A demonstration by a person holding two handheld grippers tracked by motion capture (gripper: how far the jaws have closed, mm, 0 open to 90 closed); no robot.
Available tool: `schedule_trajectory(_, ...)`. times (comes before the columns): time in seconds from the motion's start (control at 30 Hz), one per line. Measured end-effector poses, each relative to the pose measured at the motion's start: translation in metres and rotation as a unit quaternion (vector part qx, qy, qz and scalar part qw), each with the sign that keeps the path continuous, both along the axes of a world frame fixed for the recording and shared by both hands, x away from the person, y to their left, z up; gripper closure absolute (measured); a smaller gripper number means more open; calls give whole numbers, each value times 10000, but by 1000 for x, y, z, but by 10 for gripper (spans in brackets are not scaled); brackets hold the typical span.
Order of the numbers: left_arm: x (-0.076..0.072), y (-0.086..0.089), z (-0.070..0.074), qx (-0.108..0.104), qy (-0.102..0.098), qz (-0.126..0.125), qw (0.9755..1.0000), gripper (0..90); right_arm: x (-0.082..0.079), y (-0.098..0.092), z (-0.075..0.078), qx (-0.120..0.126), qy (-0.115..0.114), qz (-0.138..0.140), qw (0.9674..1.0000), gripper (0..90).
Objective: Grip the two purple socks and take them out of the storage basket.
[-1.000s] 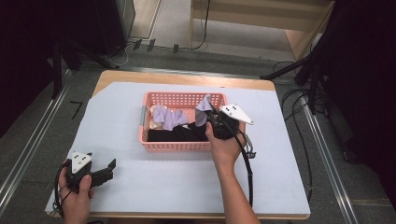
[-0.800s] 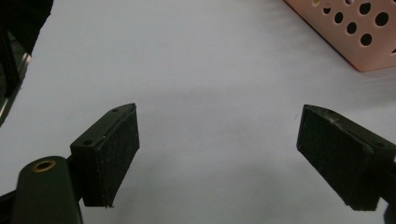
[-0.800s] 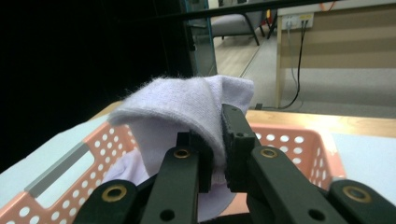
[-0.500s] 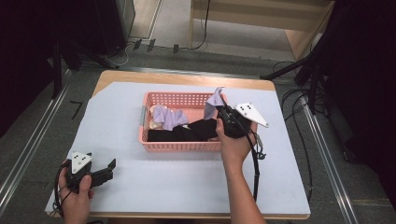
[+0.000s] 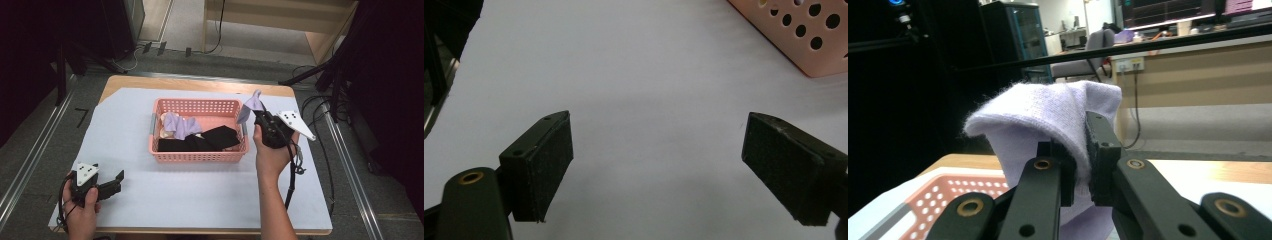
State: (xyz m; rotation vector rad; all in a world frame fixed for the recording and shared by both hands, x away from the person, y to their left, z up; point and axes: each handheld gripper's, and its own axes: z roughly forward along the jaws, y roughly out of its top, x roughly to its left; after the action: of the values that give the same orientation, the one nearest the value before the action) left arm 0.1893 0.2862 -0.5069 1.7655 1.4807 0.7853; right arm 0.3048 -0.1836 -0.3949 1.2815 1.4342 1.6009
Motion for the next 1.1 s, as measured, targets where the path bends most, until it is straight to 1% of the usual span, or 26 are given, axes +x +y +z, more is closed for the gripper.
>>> schedule_trajectory(0.2,0,0,0,3,-1,7,10000,142,-4,-25,-4,15,25,-216,9998,843)
schedule_trajectory(0.27,0,0,0,9,6,1,10000,143,-6,-34,-7,16,81,-305,9995,842)
schedule_trajectory(0.3,0,-1,0,10,18,9,10000,143,-6,-38,-9,3,82,-356,9993,843)
schedule_trajectory(0.4,0,0,0,30,22,1,10000,143,-7,-50,-18,-15,185,-474,9987,842)
schedule_trajectory(0.47,0,0,0,38,28,-2,10000,142,-6,-57,-27,-82,282,-563,9980,842)
schedule_trajectory(0.5,0,-1,0,37,22,-6,10000,142,-5,-60,-32,-44,370,-601,9975,842)
schedule_trajectory(0.6,-1,-1,0,27,18,-4,10000,143,0,-71,-51,-57,579,-734,9956,842)
schedule_trajectory(0.67,-1,-1,1,21,31,-1,10000,142,3,-76,-65,-10,790,-784,9938,842)
schedule_trajectory(0.77,-1,-1,1,24,42,0,10000,142,5,-83,-84,-116,1049,-848,9908,841)
schedule_trajectory(0.87,-1,-1,1,23,32,6,10000,142,5,-88,-101,-211,1302,-936,9868,838)
schedule_trajectory(0.9,-1,-1,1,30,35,-1,10000,142,5,-90,-106,-272,1327,-975,9860,837)
schedule_trajectory(0.97,-1,-1,1,31,39,-1,10000,142,2,-94,-115,-337,1506,-1046,9825,827)
schedule_trajectory(1.0,-1,-1,0,27,28,-1,10000,142,3,-96,-118,-415,1451,-1053,9829,816)
schedule_trajectory(1.03,-1,-1,1,31,38,-1,10000,142,1,-97,-121,-349,1555,-1078,9813,795)
schedule_trajectory(1.1,-1,-1,0,23,25,4,10000,142,-1,-102,-126,-405,1630,-1031,9804,720)
